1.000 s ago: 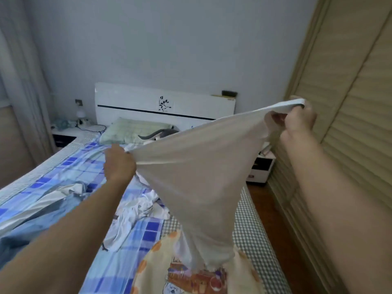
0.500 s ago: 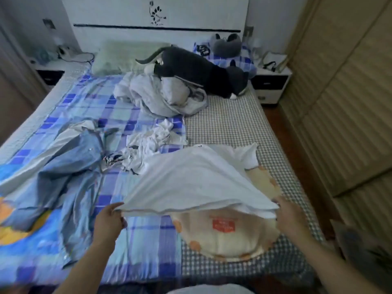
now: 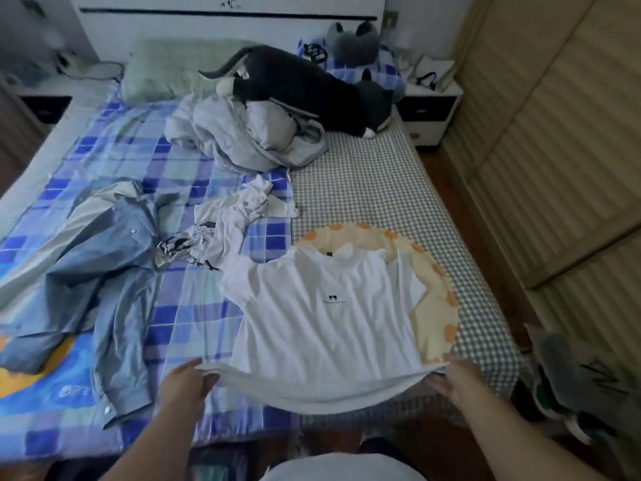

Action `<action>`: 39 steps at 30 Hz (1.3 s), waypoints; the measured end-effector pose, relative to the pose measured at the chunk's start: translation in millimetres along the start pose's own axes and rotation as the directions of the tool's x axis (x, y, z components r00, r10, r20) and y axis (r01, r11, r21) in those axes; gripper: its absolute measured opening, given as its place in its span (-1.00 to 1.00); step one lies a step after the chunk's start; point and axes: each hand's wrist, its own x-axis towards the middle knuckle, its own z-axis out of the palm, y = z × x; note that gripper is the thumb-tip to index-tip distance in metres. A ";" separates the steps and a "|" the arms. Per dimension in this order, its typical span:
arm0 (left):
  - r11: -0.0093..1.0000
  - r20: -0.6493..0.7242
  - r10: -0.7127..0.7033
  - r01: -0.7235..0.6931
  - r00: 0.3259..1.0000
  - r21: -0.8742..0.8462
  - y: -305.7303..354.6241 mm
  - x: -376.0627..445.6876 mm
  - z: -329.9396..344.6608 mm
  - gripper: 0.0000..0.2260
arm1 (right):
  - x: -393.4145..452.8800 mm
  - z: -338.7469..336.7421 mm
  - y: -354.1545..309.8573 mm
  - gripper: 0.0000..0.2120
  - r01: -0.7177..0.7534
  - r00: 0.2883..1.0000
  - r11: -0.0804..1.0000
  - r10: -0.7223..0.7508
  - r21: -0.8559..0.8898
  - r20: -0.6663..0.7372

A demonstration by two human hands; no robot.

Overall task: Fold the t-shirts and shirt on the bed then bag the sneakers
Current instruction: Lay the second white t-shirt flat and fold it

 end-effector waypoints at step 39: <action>0.907 0.187 0.196 -0.250 0.963 0.338 155.1 72.3 66.0 -0.68 | 1.7 18.2 -37.5 -0.79 0.273 0.951 0.952 -0.247 -0.134 0.184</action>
